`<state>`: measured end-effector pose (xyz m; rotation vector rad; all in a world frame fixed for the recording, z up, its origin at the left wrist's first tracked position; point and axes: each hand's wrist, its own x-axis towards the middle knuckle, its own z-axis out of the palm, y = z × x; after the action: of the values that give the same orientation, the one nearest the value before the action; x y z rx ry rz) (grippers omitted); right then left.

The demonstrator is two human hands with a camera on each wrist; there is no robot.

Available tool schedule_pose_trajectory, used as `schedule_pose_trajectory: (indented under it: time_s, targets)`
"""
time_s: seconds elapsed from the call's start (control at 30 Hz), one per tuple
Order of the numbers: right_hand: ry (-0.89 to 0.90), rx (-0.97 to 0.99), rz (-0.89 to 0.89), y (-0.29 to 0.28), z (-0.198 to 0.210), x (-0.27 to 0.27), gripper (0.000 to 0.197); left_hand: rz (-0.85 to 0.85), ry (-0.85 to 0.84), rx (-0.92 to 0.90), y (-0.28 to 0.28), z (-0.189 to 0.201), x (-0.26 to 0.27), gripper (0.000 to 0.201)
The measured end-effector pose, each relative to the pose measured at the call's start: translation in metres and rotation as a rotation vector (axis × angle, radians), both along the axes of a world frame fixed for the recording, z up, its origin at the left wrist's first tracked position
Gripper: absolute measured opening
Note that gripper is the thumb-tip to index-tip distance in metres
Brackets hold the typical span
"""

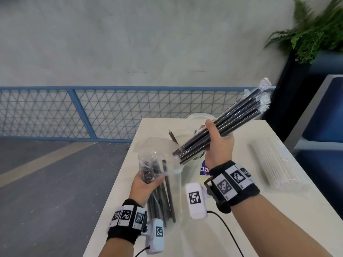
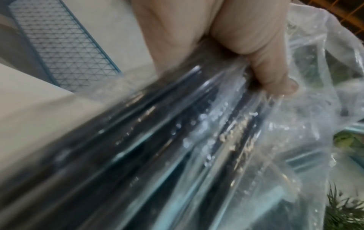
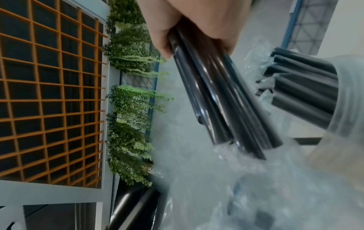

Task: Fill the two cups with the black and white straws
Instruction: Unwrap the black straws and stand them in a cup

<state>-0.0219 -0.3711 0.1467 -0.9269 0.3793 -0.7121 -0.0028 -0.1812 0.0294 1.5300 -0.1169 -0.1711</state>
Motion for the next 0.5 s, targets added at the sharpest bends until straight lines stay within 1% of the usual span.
schedule_pose_trajectory:
  time_s: [0.07,0.13,0.2,0.23,0.27,0.3,0.37,0.47,0.5]
  targets:
    - [-0.021,-0.012,-0.043,-0.004,0.003,0.000,0.024,0.042,-0.003,-0.004,0.004,-0.003,0.004,0.056]
    - [-0.036,-0.062,-0.095,-0.007,0.003,0.002,0.027,0.090,0.013,-0.025,0.008,-0.006,0.008,0.054]
    - [-0.027,-0.138,-0.115,-0.008,0.002,0.006,0.034,0.122,0.033,-0.053,0.011,-0.008,0.011,0.036]
    - [-0.017,-0.189,-0.115,-0.008,-0.001,0.009,0.034,0.129,0.036,-0.046,0.010,-0.008,0.012,0.027]
    - [-0.001,-0.250,-0.106,-0.006,-0.004,0.012,0.033,0.129,0.031,-0.029,0.009,-0.007,0.012,0.024]
    - [0.023,-0.312,-0.088,-0.004,-0.008,0.016,0.031,0.125,0.025,-0.007,0.008,-0.008,0.013,0.023]
    - [0.080,-0.401,-0.044,0.000,-0.018,0.022,0.028,0.104,0.024,0.010,0.005,-0.006,0.012,0.030]
    - [0.152,-0.452,0.003,0.001,-0.036,0.030,0.030,0.078,0.026,-0.018,0.002,-0.001,0.008,0.043]
    - [0.172,-0.463,0.008,0.000,-0.040,0.033,0.031,0.074,0.023,-0.020,0.002,0.000,0.007,0.044]
